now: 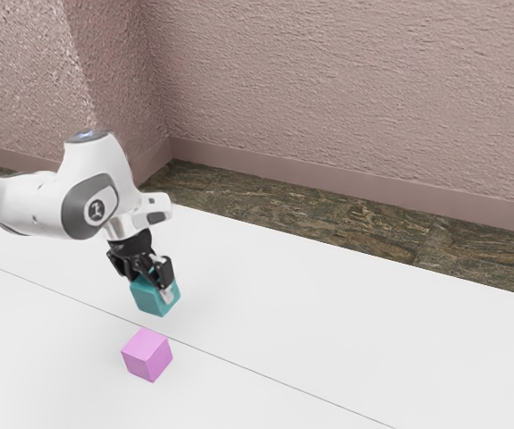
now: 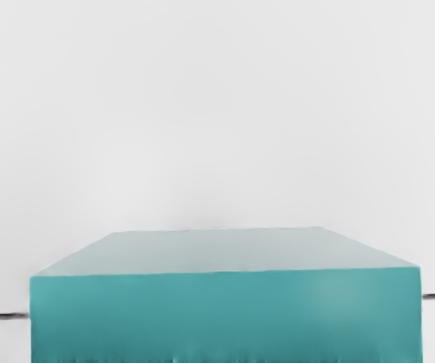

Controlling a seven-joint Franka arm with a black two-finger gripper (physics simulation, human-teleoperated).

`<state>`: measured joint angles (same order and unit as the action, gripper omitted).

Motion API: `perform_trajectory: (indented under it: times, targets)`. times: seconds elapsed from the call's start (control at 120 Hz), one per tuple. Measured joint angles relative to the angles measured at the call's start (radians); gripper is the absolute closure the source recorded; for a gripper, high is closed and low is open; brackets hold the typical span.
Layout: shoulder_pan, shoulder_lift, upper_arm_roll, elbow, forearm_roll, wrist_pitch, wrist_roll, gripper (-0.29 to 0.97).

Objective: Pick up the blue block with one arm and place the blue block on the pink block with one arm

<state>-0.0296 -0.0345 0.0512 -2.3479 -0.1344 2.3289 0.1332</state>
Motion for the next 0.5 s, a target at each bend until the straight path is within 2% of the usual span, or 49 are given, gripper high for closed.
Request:
perform_trajectory:
  times: [0.125, 0.25, 0.317, 0.5]
  targets:
    - [0.01, -0.103, -0.063, -0.108, 0.002, -0.002, -0.042, 0.37]
    - [0.024, -0.166, -0.08, -0.173, 0.003, -0.004, -0.082, 0.37]
    - [0.042, -0.187, -0.083, -0.195, 0.003, -0.005, -0.099, 0.37]
    - [0.073, -0.232, -0.16, -0.242, 0.003, -0.008, -0.144, 0.37]
